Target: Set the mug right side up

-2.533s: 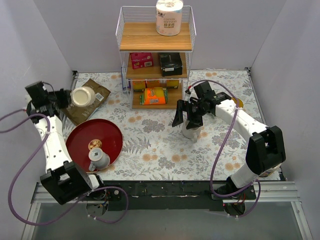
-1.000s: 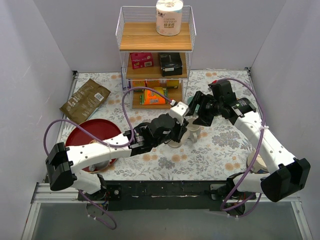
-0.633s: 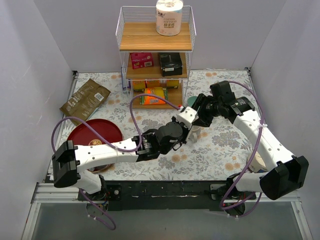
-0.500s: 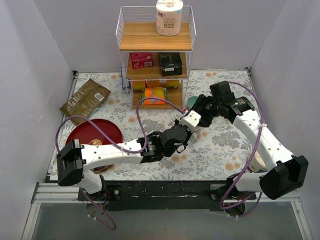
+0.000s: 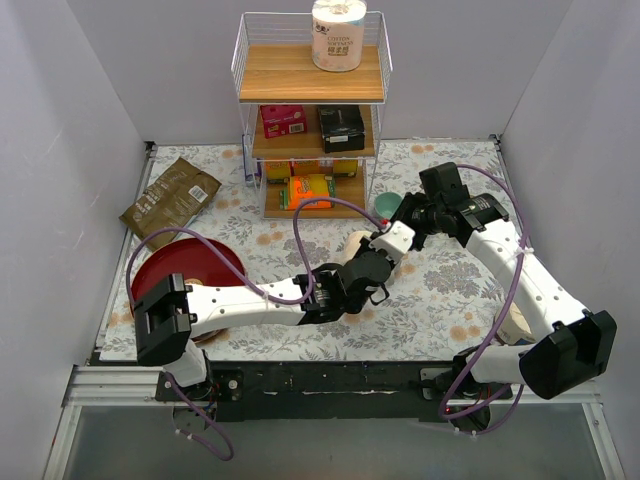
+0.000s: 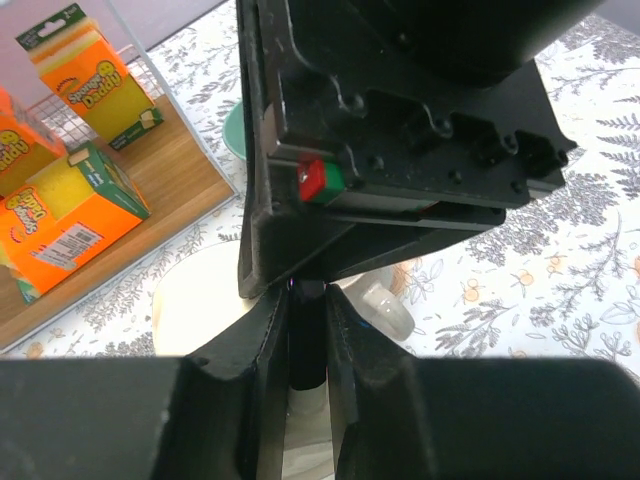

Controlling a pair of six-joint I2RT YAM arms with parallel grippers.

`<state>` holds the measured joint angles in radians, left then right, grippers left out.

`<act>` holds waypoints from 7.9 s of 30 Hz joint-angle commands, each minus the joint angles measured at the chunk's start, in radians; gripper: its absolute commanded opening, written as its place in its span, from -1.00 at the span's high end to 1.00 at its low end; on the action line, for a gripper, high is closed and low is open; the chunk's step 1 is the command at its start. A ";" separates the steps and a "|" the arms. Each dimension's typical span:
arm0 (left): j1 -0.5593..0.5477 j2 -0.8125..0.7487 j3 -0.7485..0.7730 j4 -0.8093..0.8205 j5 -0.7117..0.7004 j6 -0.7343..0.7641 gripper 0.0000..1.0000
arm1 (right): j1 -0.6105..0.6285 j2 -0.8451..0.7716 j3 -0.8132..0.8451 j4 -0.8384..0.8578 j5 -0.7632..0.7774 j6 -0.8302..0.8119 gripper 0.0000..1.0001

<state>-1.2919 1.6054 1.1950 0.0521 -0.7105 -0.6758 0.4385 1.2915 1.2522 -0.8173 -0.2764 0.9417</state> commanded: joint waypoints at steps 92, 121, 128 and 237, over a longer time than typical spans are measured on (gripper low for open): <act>0.405 -0.483 -0.117 -0.291 0.445 -0.610 -0.96 | 0.071 -0.666 -1.120 1.224 0.875 -0.696 0.75; 0.433 -0.502 -0.127 -0.307 0.401 -0.594 -0.96 | 0.111 -0.609 -0.969 0.686 0.879 -0.328 -0.45; 0.437 -0.510 -0.086 -0.392 0.339 -0.623 -0.96 | 0.111 -0.632 -0.753 0.457 0.836 -0.261 -0.79; 1.002 -0.364 0.083 -1.112 0.287 -1.177 1.00 | -0.032 -0.075 -0.220 0.247 0.111 -0.394 -0.89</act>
<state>-0.2955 1.3212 1.1843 -1.1114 -0.4934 -1.8702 0.4122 1.2110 1.0225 -0.6239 -0.1028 0.5465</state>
